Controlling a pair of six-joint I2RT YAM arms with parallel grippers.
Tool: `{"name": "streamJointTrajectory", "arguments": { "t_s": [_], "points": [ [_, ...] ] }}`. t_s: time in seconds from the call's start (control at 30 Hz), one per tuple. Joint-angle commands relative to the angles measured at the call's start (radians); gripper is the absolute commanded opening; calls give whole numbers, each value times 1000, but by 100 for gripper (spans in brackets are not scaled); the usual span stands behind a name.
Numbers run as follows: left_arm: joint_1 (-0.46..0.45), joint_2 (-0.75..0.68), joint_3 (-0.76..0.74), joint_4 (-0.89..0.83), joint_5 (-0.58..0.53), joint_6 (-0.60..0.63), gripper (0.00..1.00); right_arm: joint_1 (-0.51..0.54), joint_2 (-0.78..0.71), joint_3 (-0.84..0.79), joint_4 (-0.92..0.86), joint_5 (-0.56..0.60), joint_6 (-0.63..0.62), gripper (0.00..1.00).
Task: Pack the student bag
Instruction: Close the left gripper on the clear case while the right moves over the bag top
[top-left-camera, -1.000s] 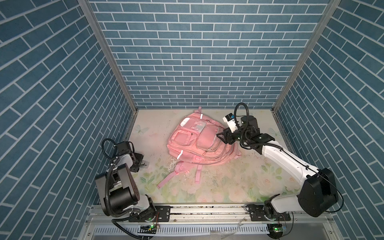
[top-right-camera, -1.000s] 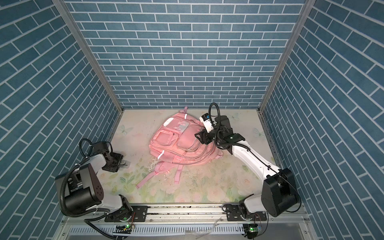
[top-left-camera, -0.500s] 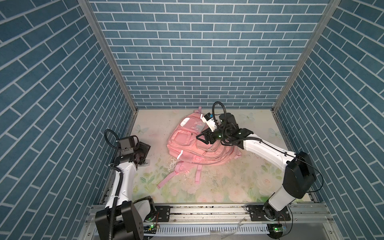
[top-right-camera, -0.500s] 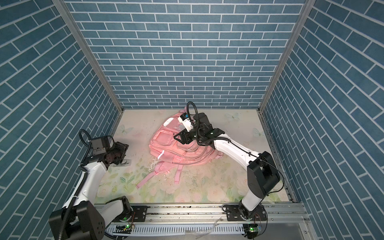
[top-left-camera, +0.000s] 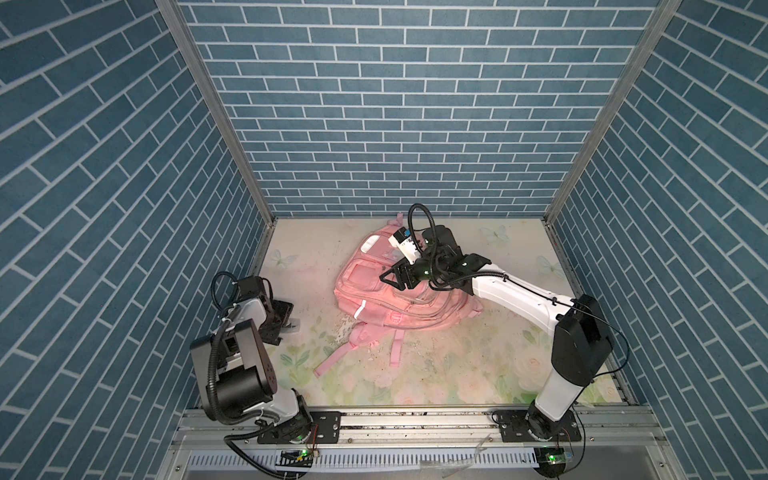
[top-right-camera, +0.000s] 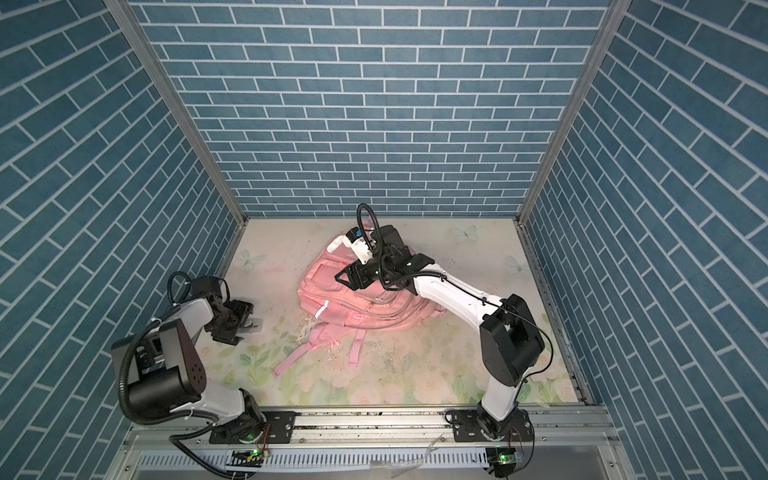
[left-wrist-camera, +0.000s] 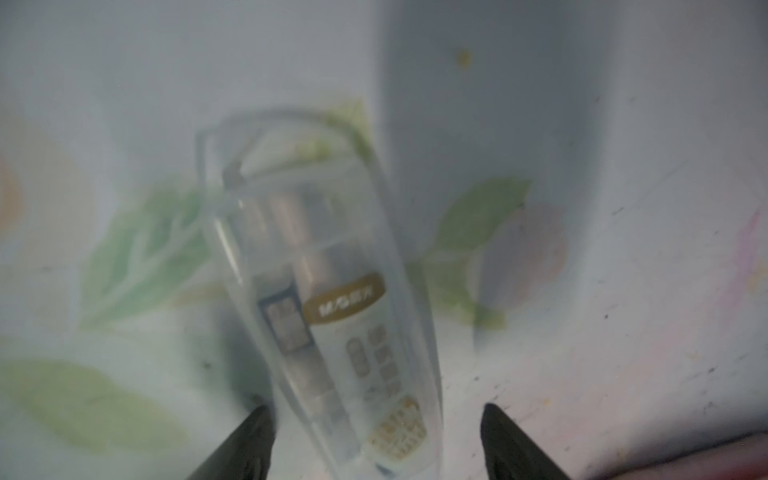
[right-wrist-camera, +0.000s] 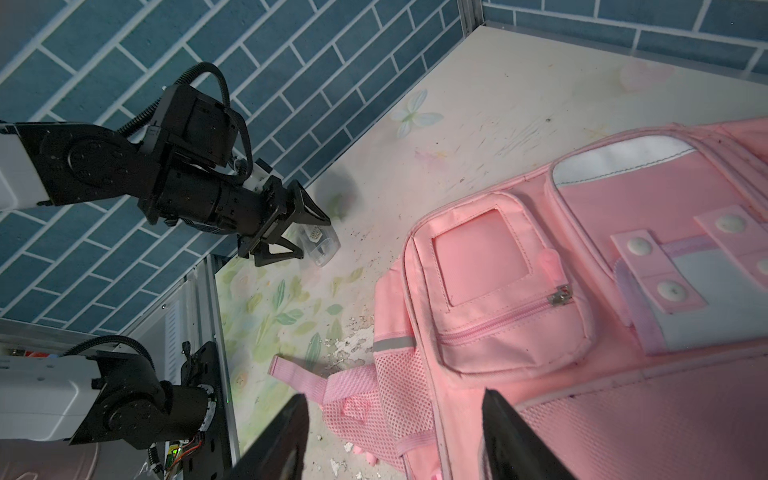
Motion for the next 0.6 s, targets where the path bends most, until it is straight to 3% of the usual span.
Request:
{"name": "streamJointTrajectory", "arguments": {
  "t_s": [0.0, 0.27, 0.57],
  "points": [
    [17, 39, 46, 6, -61, -4, 83, -1, 11, -4, -17, 13, 0, 67],
    [32, 140, 86, 20, -106, -57, 85, -22, 85, 69, -82, -13, -68, 68],
    [29, 249, 82, 53, -101, -58, 85, -95, 76, 43, -64, -75, -65, 68]
  ]
}}
